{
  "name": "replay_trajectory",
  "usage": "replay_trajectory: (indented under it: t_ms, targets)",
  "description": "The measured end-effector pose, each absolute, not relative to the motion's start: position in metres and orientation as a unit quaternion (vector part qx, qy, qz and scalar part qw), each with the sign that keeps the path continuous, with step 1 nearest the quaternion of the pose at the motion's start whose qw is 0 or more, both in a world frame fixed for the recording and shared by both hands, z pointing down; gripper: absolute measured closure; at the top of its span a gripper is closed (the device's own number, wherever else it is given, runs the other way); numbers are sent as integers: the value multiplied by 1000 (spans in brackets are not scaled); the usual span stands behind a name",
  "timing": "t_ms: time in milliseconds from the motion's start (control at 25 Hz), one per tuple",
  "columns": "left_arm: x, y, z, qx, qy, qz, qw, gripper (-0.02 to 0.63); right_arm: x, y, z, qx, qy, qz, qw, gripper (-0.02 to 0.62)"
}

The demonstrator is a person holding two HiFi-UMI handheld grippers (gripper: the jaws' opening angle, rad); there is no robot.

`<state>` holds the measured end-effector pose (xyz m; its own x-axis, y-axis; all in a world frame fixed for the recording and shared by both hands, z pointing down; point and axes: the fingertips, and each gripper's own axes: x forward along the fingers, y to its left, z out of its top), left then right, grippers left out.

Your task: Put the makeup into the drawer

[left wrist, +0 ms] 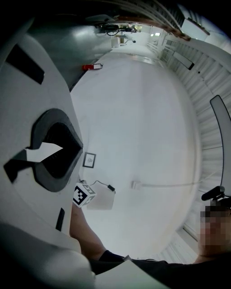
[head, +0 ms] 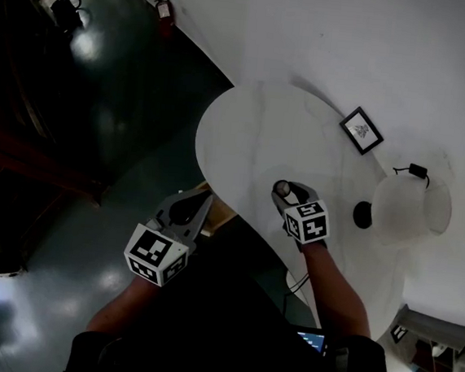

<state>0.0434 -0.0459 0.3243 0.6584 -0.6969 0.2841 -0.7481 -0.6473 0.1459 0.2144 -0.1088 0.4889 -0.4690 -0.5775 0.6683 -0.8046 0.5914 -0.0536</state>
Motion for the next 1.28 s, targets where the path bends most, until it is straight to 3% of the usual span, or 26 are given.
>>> replay_trajectory:
  t_ms: [600,920,1280]
  targets:
    - [-61,-57,317,901,-410,81,116,595,105,-91,431,398,-861,162,271,380]
    - [-120,-53,328,902,-407,86,118,595,26,-73,433,384,-867,163,270,380]
    - [-133,-62,355,912,-381,92,120,595,-33,-55,464,361,-872,155,291,380]
